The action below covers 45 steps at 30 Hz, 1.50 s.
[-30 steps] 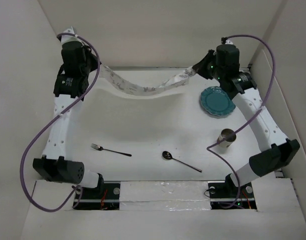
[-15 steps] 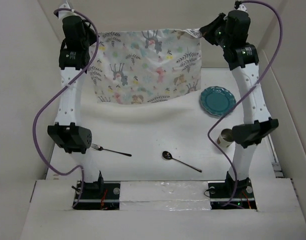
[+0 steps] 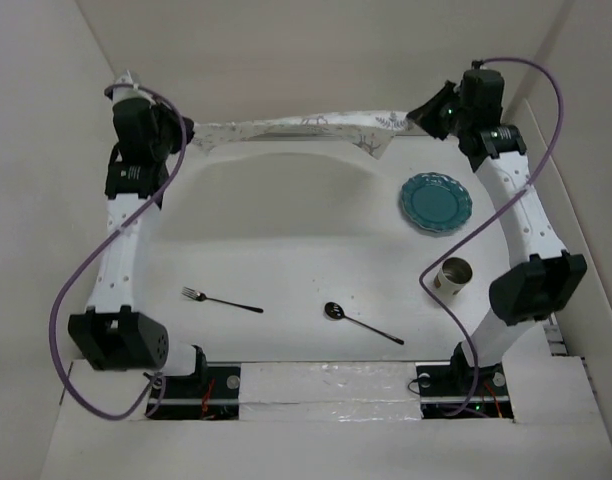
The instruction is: Set the dinner table for one person
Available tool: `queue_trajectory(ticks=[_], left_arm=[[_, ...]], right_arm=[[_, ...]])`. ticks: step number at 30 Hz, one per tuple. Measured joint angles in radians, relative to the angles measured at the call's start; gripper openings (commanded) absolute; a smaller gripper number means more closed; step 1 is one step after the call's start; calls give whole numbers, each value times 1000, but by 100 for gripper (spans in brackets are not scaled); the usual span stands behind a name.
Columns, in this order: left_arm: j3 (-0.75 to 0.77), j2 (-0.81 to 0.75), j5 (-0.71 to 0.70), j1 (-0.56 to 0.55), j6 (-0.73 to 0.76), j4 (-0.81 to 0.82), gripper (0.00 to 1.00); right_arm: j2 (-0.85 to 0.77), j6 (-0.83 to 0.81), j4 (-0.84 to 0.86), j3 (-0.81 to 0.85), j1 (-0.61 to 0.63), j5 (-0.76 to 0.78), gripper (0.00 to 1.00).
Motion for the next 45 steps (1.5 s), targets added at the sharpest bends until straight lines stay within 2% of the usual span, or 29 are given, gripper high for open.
queue_trajectory(ticks=[3, 5, 9, 13, 19, 27, 45], left_arm=[[-241, -131, 14, 0, -10, 51, 0], [-380, -169, 28, 0, -13, 73, 0], [-620, -158, 68, 0, -21, 102, 0], [-782, -108, 104, -1, -24, 105, 0], [-829, -13, 116, -26, -19, 126, 0], [-835, -16, 161, -33, -8, 130, 0], [-948, -136, 193, -33, 4, 37, 0]], right_arm=[[-127, 10, 72, -284, -1, -26, 0], [-148, 14, 92, -386, -1, -36, 0], [-119, 13, 126, -644, 0, -48, 0], [-93, 12, 108, -774, 0, -32, 0], [-93, 2, 116, -821, -2, -9, 0], [-132, -16, 114, -970, -9, 20, 0], [-234, -36, 103, -1069, -48, 43, 0]])
